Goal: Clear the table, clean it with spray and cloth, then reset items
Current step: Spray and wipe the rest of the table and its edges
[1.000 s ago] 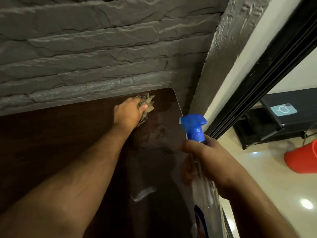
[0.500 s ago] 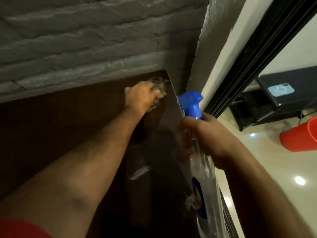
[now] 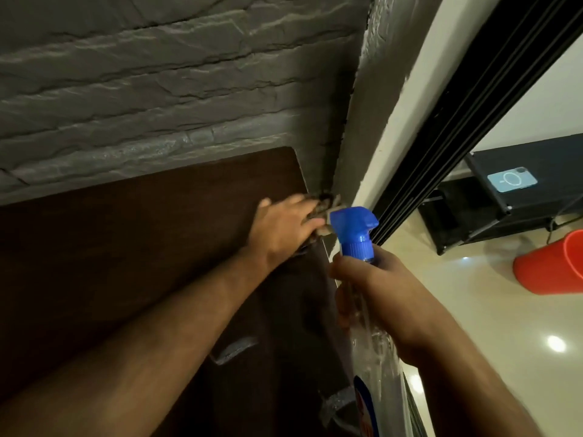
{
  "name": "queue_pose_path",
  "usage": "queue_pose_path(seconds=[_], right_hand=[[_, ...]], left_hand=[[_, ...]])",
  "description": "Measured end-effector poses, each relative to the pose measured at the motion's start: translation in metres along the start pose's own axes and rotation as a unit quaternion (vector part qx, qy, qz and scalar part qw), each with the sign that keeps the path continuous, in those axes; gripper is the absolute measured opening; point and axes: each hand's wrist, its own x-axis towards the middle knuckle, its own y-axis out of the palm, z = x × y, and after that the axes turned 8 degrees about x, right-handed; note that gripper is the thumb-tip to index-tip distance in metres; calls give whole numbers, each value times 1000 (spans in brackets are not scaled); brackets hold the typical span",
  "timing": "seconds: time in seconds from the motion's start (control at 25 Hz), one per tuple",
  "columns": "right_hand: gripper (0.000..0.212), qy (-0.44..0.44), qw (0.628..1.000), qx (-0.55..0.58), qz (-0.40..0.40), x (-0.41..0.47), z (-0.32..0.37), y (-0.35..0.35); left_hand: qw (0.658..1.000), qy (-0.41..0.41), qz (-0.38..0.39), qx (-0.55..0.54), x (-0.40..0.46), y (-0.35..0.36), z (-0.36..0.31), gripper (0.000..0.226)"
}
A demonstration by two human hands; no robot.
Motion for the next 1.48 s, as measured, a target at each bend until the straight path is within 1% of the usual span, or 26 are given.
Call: queue_pose_path(seconds=[0.08,0.16,0.24,0.32,0.4,0.44,0.48,0.52,0.6,0.64,0.68,0.76,0.8,0.84,0.88,0.92,0.96,1.04,1.08,1.12,1.2,1.24,1.28,1.32,1.4,1.48], right_hand=[[21,-2,1000,14,4,0,-1,-4],[20,-9,1000,18,-1,4,-2,-8],[20,-11,1000,14,-6,8,-4,-6],[20,-10,1000,14,-7,7,-5,0],[21,-9,1000,9,-4,3,-7,7],[21,-8,1000,5,-4,1,-8,10],[22,-8,1000,4,-6,0,-9,11],[24,-6,1000,0,-8,-2,-10,12],[26,-12,1000,-24,-15,-6,-11,16],[25,-16,999,-35,-19,-9,-10,19],[24,-18,999,-37,-21,-13,-11,22],[22,-19,999,-27,-19,-21,-12,28],[21,-19,999,-23,-18,-26,-15,32],[21,-20,999,-20,-17,-31,-17,33],[21,-22,1000,-16,-16,-36,-21,34],[24,-21,1000,-14,-18,-41,-24,35],[29,-22,999,-17,-23,-45,-27,37],[38,-25,998,-28,-44,-50,-33,42],[40,-25,998,-30,-50,-52,-36,43],[39,-23,998,-29,-47,-53,-39,45],[30,-15,999,-23,-29,-60,-46,52],[26,-11,999,-23,-22,-64,-49,55],[25,-6,999,-28,-20,-69,-52,57],[27,-5,999,-40,-18,-74,-56,61],[30,-5,998,-62,-7,-79,-62,69],[19,4,998,-58,11,-80,-71,77]], left_hand=[[998,-44,-41,23,1,-2,38,42],[988,-140,-38,60,47,-9,71,43],[980,-193,-33,33,83,-20,71,38],[990,-137,-29,26,65,-9,39,38],[1000,-6,-13,-8,-6,1,20,45],[999,31,-1,-29,-41,3,25,48],[999,39,2,-26,-55,1,39,50],[1000,13,-5,-8,-49,-1,55,50],[992,-120,-17,18,-5,-10,75,43],[987,-162,-18,16,17,-17,72,41],[987,-161,-13,16,30,-19,58,38],[997,-80,13,-6,10,-12,14,37],[1000,-11,19,-22,-22,-8,0,41],[998,42,11,-35,-56,-1,0,43],[998,58,18,-29,-80,0,15,45],[999,52,8,-12,-84,-2,35,46],[1000,15,-1,18,-74,-4,57,46],[994,-99,-5,38,-28,-17,84,45],[991,-128,-2,24,-10,-23,83,42],[993,-115,3,12,-4,-25,73,39],[999,-25,32,-5,-40,-14,55,38],[999,13,39,-8,-67,-10,59,41],[999,21,29,-8,-86,-6,77,43],[1000,-7,8,-3,-97,-9,102,45],[993,-110,-19,43,-92,-18,150,48],[986,-155,-24,51,-79,-19,169,50]])
